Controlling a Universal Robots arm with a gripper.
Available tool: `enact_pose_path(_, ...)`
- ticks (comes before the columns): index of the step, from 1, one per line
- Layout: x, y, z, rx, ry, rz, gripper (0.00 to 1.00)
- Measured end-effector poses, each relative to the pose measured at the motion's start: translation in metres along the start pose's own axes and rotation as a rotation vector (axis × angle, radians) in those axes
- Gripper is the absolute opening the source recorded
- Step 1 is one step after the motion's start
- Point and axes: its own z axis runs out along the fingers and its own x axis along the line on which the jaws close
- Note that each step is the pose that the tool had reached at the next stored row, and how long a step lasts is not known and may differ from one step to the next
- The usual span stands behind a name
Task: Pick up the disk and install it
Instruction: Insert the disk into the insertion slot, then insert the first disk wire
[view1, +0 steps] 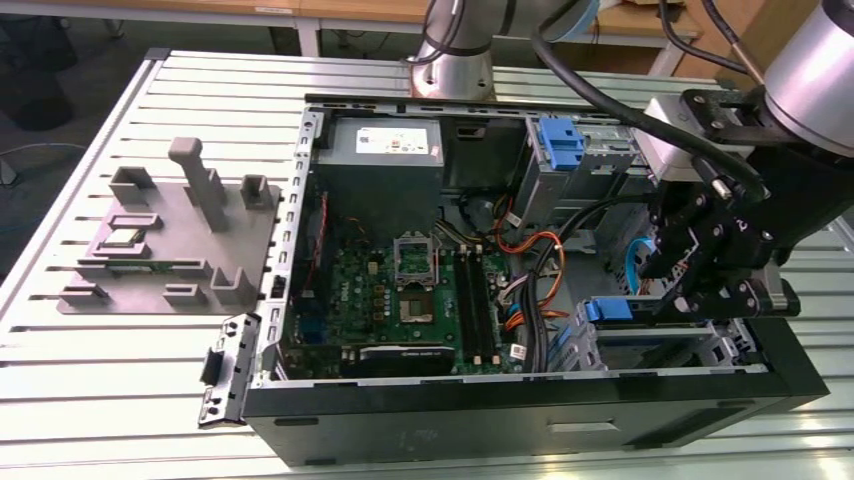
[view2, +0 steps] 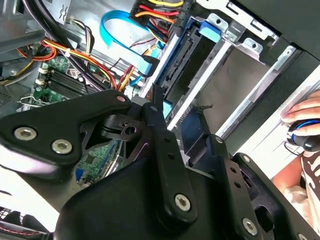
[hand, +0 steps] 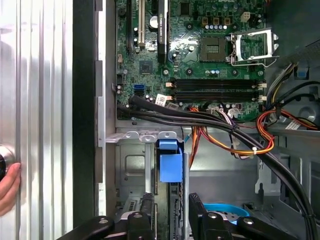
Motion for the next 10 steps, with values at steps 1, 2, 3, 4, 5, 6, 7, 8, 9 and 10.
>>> enact_pose_path(1,-0.0006,0.0001,0.0001,0.0000,-0.0002,0.000,0.42)
enact_pose_path(2,-0.0007,0.0000,0.0001,0.0000,-0.0001,0.000,0.42)
enact_pose_path(3,-0.0007,0.0001,0.0001,0.0000,0.0000,0.000,0.42)
enact_pose_path(4,-0.0008,0.0001,-0.0006,0.0000,0.0001,0.000,0.42)
enact_pose_path(5,-0.0008,0.0001,-0.0012,0.0000,0.0002,0.000,0.42)
enact_pose_path(6,-0.0008,0.0001,-0.0012,0.0000,0.0002,0.000,0.42)
enact_pose_path(7,-0.0008,0.0001,-0.0013,0.0000,0.0002,0.000,0.42)
enact_pose_path(8,-0.0007,0.0001,-0.0018,-0.0001,0.0005,0.000,0.42)
enact_pose_path(9,-0.0008,0.0001,-0.0027,0.0000,0.0003,0.000,0.42)
enact_pose_path(10,-0.0008,0.0001,-0.0034,0.0000,0.0001,0.000,0.42)
